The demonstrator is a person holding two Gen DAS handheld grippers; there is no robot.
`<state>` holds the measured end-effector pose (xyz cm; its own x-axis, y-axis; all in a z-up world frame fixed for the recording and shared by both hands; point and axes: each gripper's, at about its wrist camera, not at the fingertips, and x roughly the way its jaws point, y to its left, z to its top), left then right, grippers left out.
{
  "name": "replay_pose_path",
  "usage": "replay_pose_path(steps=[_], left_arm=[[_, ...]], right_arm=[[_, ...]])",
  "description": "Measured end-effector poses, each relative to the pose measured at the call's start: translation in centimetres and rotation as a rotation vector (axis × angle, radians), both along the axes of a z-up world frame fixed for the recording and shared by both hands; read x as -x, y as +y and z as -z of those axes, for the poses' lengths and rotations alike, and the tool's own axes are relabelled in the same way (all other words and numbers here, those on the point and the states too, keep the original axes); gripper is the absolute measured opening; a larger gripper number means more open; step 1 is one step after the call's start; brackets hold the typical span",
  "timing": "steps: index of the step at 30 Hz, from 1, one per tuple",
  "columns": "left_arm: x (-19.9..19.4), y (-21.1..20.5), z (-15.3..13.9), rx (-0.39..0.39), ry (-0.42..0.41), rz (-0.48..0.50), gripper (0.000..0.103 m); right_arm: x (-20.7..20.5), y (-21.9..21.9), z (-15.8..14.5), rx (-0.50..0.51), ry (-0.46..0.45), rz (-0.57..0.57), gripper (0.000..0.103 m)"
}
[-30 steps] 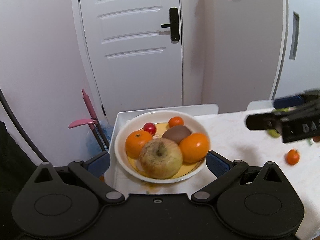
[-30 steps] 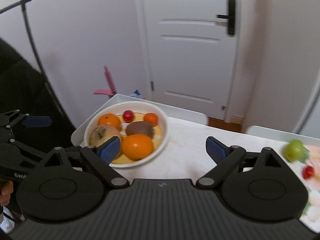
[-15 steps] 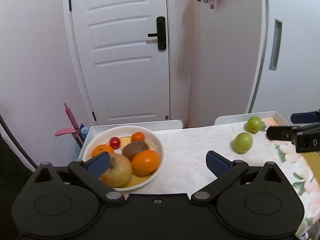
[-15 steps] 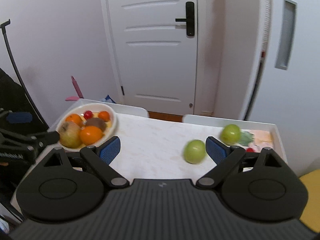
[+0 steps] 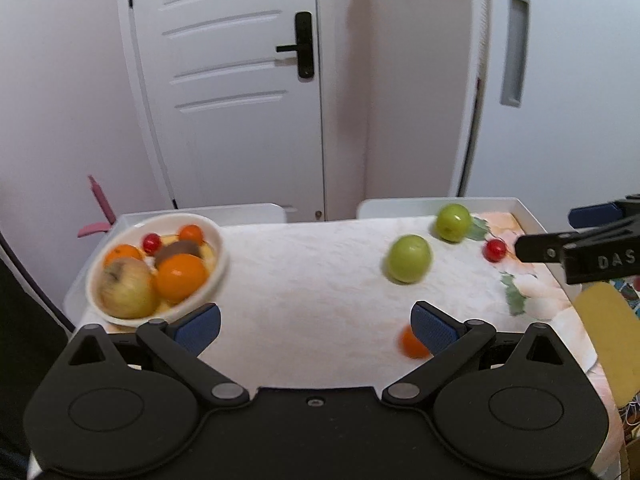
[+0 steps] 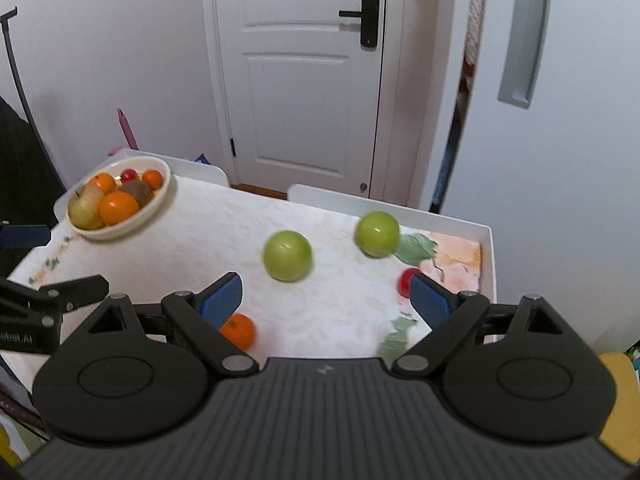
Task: Organize fruits
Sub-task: 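Withdraw both tools from the bowl back over the remaining fruits, then grasp the tangerine with the left tool while the right tool grasps the red tomato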
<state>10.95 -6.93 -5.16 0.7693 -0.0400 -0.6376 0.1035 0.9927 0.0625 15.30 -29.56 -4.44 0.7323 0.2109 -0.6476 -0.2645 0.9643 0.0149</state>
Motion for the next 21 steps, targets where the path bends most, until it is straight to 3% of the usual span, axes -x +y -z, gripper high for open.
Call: replay_pose_path(steps=[11,21], left_arm=[[-2.5,-6.4,5.1,0.002,0.054,0.009,0.094],[-4.9,-8.4,9.3,0.001,0.117,-0.005,0.07]], right_arm=[[-4.2,-3.9,4.8,0.03,0.034,-0.02,0.103],[-7.9,-5.1,9.1,0.029,0.084,-0.017,0.1]])
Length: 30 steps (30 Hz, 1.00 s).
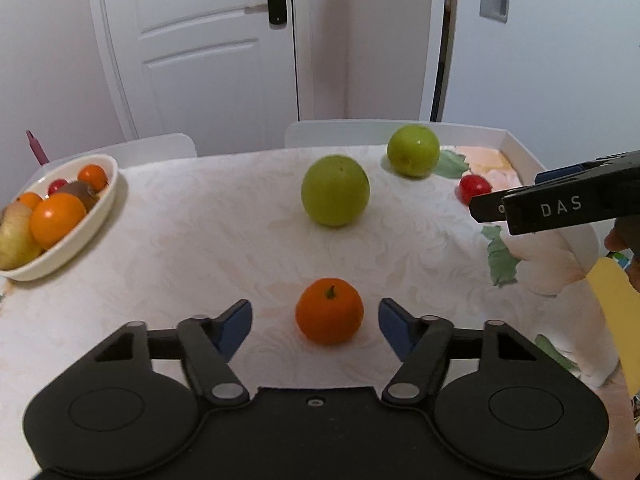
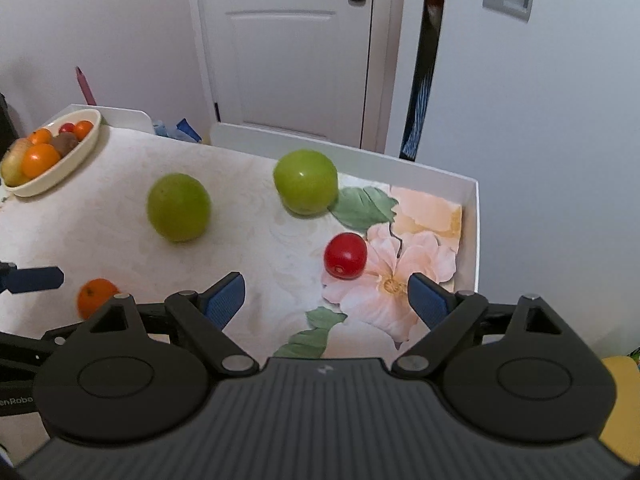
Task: Organize fruits
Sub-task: 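Grasp the tangerine with the left tool while the right tool grasps the red tomato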
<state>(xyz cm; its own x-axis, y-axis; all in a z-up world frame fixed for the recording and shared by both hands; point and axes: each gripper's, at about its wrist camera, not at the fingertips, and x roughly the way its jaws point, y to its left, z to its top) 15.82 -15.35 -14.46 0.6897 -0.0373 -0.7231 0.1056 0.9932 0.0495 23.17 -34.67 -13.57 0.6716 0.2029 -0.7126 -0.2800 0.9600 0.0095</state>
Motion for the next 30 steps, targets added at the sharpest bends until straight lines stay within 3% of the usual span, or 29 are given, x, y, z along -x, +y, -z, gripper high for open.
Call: replay_pose_path(steps=[2,11,21,24,26,30], left_arm=[[-0.3,-0.1,0.5,-0.001,0.002,-0.001,0.067],[-0.7,-0.5,1.3,0.013,0.004,0.011,0.044],[-0.8,-0.5,1.3,0.014,0.006,0.013,0.043],[-0.8,-0.5,1.2,0.017,0.01,0.012,0.043],[-0.9,-0.4,1.1,0.023,0.017,0.007,0.043],[-0.6,-0.1,0.7,0.026,0.014,-0.002,0.043]], right_arm=[[-0.6,0.0,0.6,0.003,0.013,-0.001,0.093],[-2.6,0.2,2.2,0.005,0.026,-0.001,0.079],[-3.2,0.4,2.5,0.0,0.007,0.016,0.067],[-3.4,0.5,2.4,0.0,0.002,0.021,0.059],[-3.5,0.6,2.4,0.009,-0.002,0.023,0.045],[-3.3,0.8,1.9,0.012,-0.013,0.028,0.044]])
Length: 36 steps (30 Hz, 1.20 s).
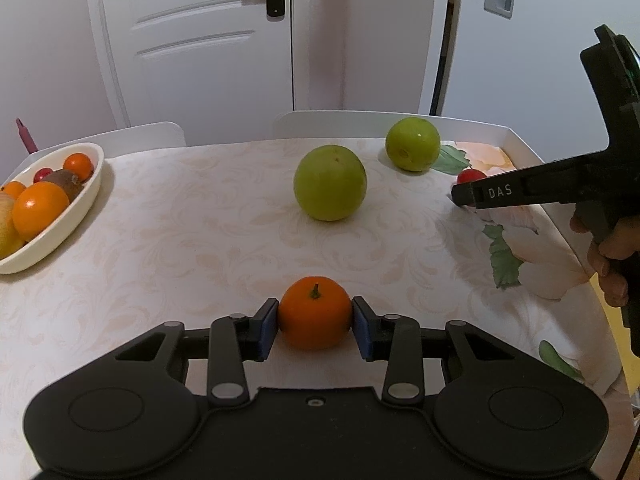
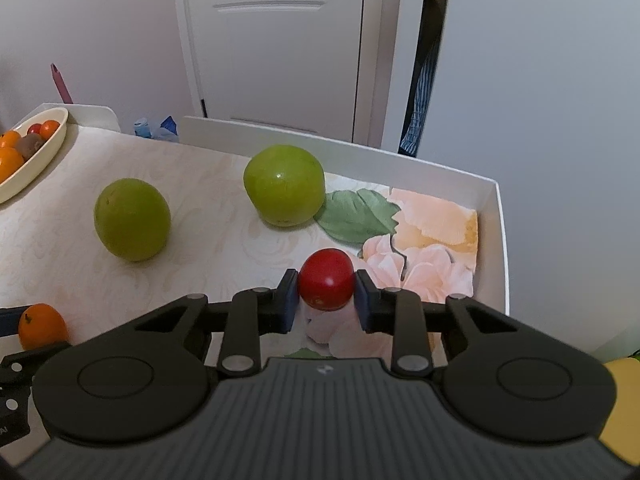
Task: Organize fruits
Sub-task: 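Grasp the tangerine with the left tool while the right tool grasps the red tomato, then carry the tangerine and tomato over the white bowl and open both tools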
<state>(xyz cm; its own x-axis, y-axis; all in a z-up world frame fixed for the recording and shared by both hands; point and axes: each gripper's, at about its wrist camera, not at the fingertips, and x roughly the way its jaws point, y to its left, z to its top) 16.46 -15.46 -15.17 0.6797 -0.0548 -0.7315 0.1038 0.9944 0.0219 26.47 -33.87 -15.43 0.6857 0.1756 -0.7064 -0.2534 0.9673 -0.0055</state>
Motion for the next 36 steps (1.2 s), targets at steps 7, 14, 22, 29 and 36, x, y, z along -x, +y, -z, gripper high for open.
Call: replay_pose_path(steps=[7,14,22,29,36], left_arm=[[0.7,0.9,-1.3,-0.001,-0.024,-0.016,0.043],[1.5,2.4,-3.7,0.005,-0.067,-0.029,0.043],[1.9,6.5,-7.2,0.002,-0.119,-0.061,0.043],[1.3,11.7,-10.2,-0.007,-0.15,-0.091,0.042],[-0.5,17.4,-12.1,-0.019,-0.161,-0.096,0.042]], right_arm=[[1.2,0.8,-2.0,-0.025,-0.023,0.001,0.044],[2.6,3.0,-4.8,-0.053,-0.036,-0.017,0.044],[3.5,7.5,-8.1,-0.091,-0.052,-0.05,0.044],[3.6,12.7,-10.5,-0.12,-0.058,-0.069,0.044],[2.8,18.0,-12.0,-0.141,-0.057,-0.074,0.044]])
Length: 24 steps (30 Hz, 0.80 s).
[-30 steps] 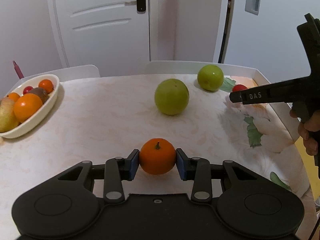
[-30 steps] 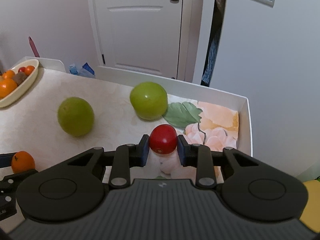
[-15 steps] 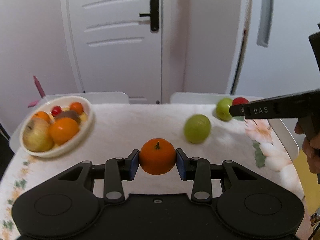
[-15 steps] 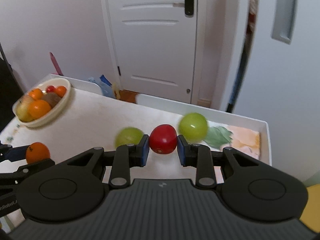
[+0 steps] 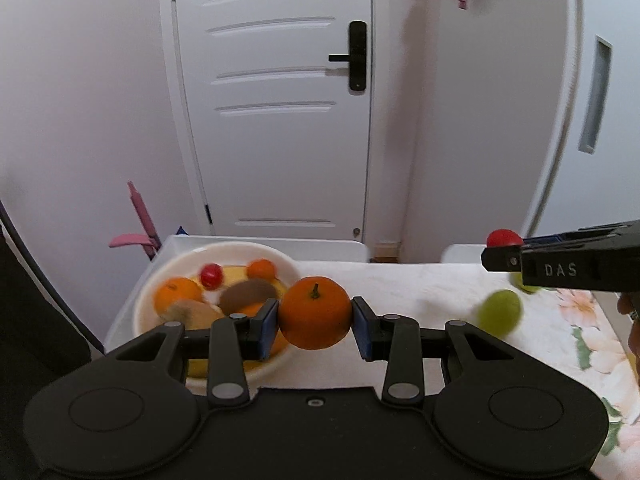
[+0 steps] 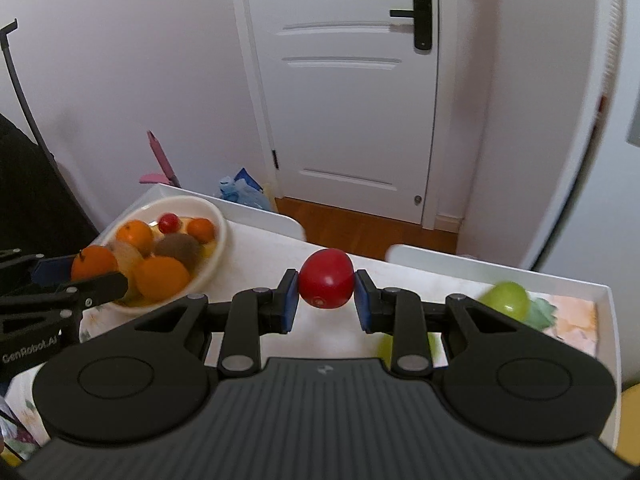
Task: Organize fruits
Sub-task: 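Carry the tangerine and tomato over the white bowl and open both tools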
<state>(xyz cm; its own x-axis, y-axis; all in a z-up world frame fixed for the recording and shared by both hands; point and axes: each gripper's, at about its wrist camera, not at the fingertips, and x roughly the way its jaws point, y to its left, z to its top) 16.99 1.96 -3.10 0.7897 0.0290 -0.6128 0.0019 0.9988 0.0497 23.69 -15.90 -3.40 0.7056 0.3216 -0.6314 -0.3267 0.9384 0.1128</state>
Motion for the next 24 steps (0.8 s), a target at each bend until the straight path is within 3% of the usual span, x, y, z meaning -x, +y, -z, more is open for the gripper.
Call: replay_pose_path(steps=[12,24], left_arm=[[-4.7,8.8,-0.2,-0.008,0.021,0.033,0.042],[-11.1,14.2,2.8,-0.005,0.074,0.089,0.042]], right_arm=[[-3.1,9.0,-0.3,-0.034,0.026,0.023,0.044],[-6.9,14.8,1.9,-0.027,0.07,0.062,0.044]])
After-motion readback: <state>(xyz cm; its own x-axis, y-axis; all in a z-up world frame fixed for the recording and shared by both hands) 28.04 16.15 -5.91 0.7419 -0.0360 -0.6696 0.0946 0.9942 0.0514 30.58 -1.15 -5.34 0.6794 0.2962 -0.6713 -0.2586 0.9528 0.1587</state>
